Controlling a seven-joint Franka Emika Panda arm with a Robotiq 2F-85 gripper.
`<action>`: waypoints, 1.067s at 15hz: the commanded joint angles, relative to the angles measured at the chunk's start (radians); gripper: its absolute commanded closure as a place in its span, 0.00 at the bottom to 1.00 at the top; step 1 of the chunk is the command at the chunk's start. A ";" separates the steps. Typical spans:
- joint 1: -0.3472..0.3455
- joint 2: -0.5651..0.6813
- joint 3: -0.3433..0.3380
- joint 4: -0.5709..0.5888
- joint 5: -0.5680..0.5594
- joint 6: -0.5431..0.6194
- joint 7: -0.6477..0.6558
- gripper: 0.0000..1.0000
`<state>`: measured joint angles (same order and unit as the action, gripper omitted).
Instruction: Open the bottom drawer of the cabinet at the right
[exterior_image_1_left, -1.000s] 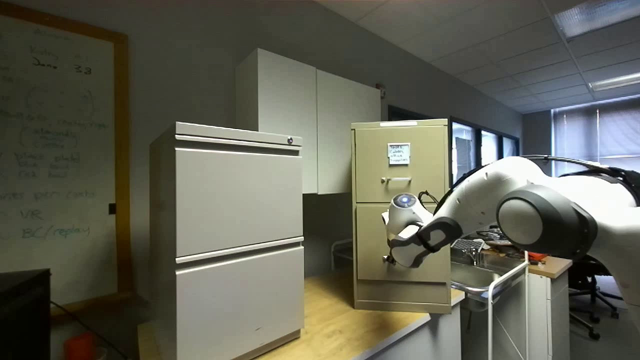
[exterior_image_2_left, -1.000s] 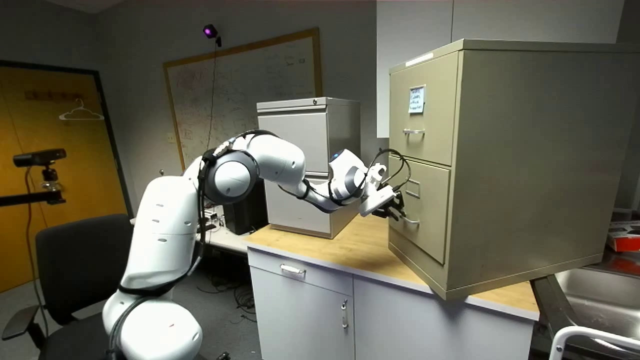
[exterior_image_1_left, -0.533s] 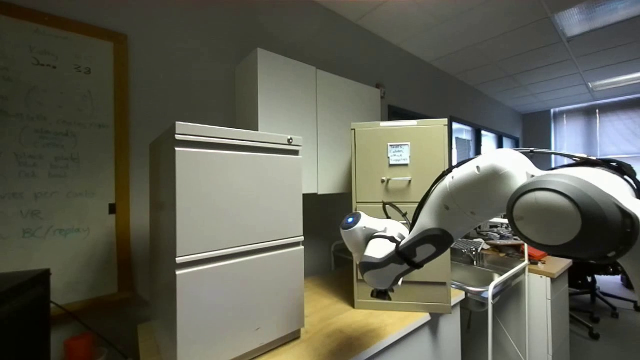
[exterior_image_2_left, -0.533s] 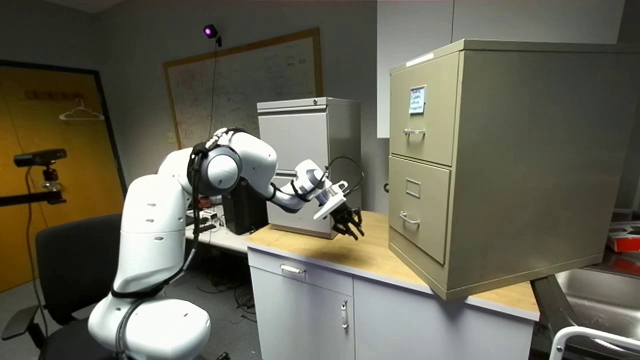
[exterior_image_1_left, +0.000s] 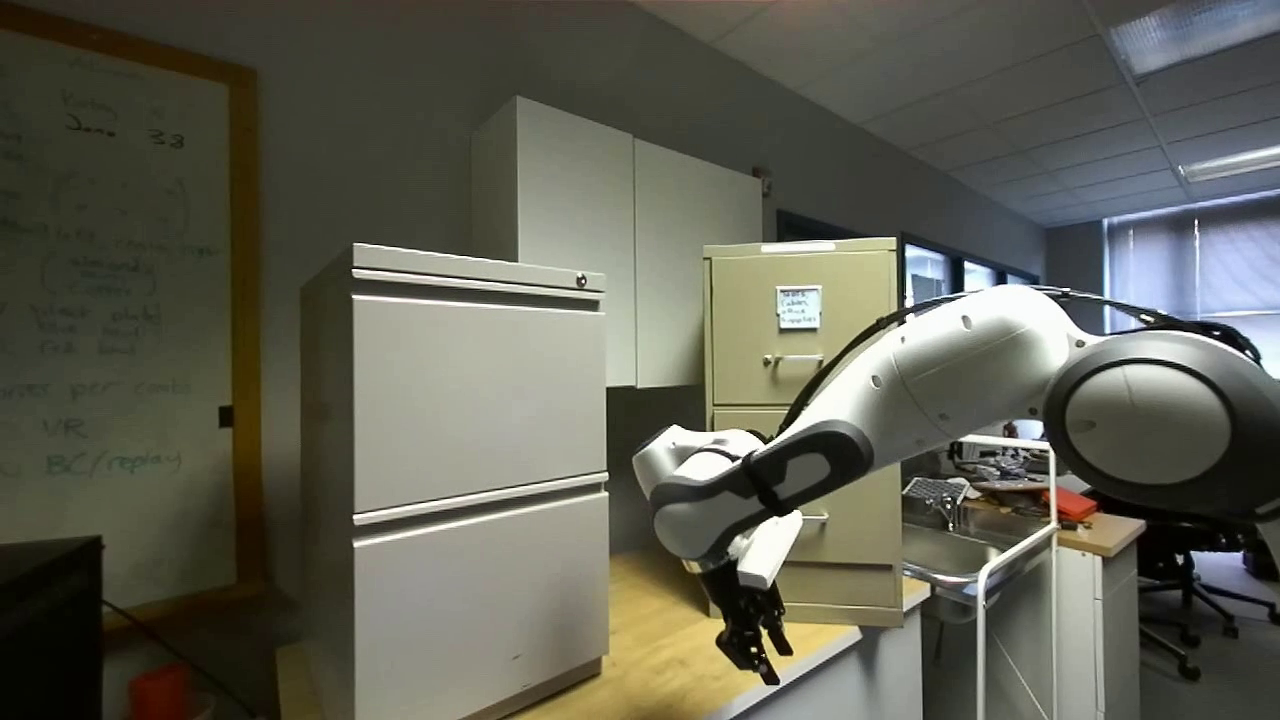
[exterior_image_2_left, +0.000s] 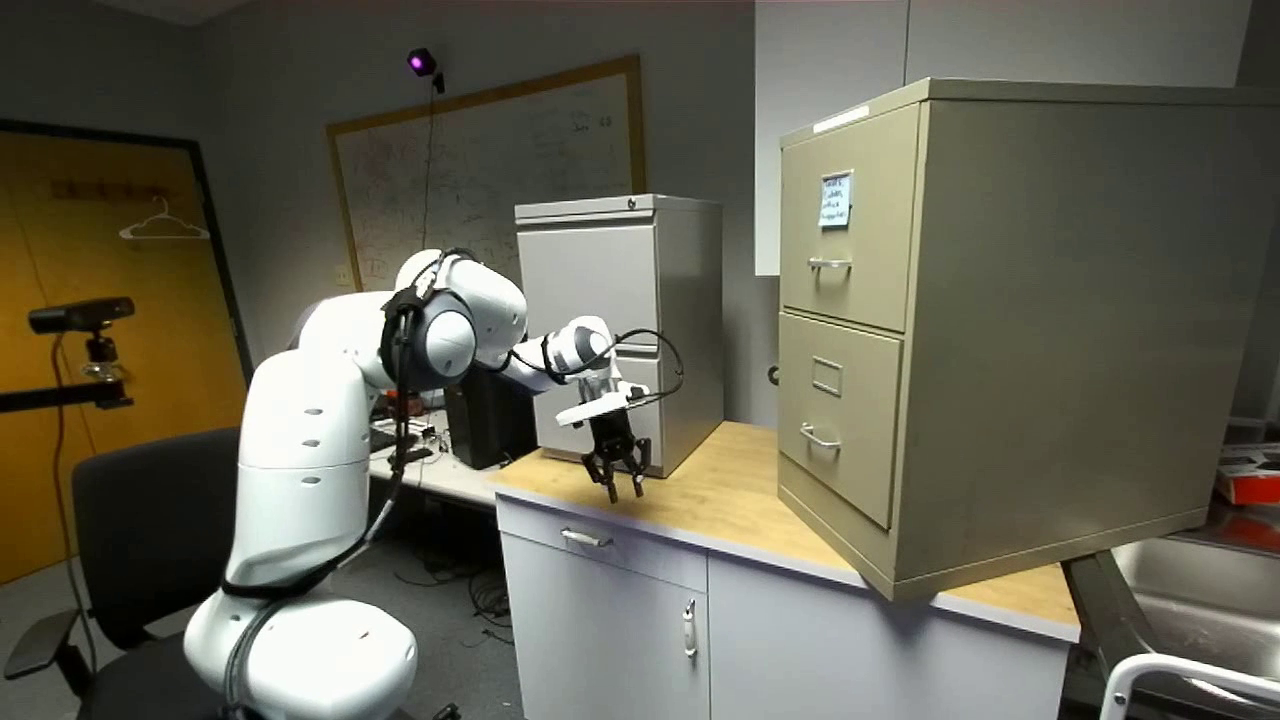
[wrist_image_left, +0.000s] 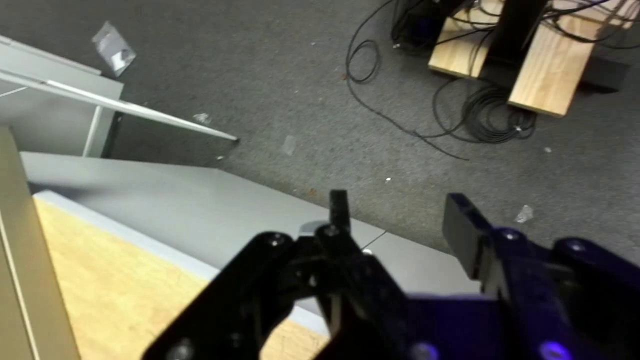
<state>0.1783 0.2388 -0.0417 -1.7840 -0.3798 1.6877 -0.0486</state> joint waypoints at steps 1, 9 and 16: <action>-0.086 -0.031 0.026 0.061 0.157 -0.079 -0.023 0.16; -0.187 -0.139 -0.001 0.054 0.217 0.101 -0.024 0.00; -0.260 -0.128 -0.040 0.127 0.207 0.457 -0.101 0.00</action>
<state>-0.0590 0.0918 -0.0671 -1.7076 -0.1737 2.0587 -0.1002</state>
